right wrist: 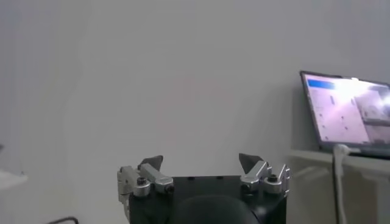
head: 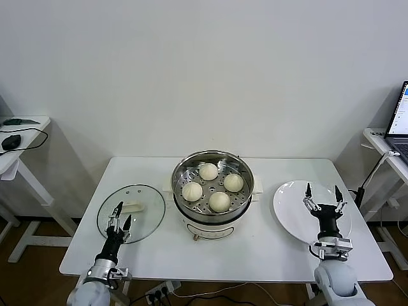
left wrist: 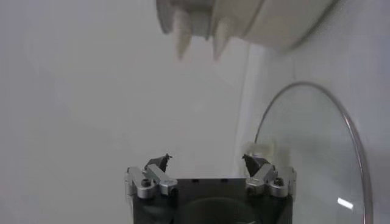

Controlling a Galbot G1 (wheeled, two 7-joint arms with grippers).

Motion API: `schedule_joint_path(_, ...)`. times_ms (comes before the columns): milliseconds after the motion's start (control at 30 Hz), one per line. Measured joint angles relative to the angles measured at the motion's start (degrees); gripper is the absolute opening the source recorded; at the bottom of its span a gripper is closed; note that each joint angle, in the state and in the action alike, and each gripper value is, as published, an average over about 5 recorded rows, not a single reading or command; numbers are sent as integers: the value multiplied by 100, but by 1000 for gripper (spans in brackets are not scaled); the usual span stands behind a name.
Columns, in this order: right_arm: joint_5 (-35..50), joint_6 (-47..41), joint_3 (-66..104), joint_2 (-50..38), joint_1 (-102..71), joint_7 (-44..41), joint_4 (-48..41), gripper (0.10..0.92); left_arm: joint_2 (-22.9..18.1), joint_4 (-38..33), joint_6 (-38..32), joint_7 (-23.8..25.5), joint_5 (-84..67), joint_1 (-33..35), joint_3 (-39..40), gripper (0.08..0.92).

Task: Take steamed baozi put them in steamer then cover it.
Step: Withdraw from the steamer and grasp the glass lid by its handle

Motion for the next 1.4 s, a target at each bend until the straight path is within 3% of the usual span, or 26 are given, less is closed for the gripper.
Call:
schedule_joint_path(400, -108, 3, 74, 146, -170, -2, -26, 823, -104, 661, 97, -201, 320, -479, 35, 823)
schedule_joint_path(1400, -425, 81, 3, 268, -278, -63, -189, 823, -229, 1224, 272, -341, 464, -1043, 81, 823)
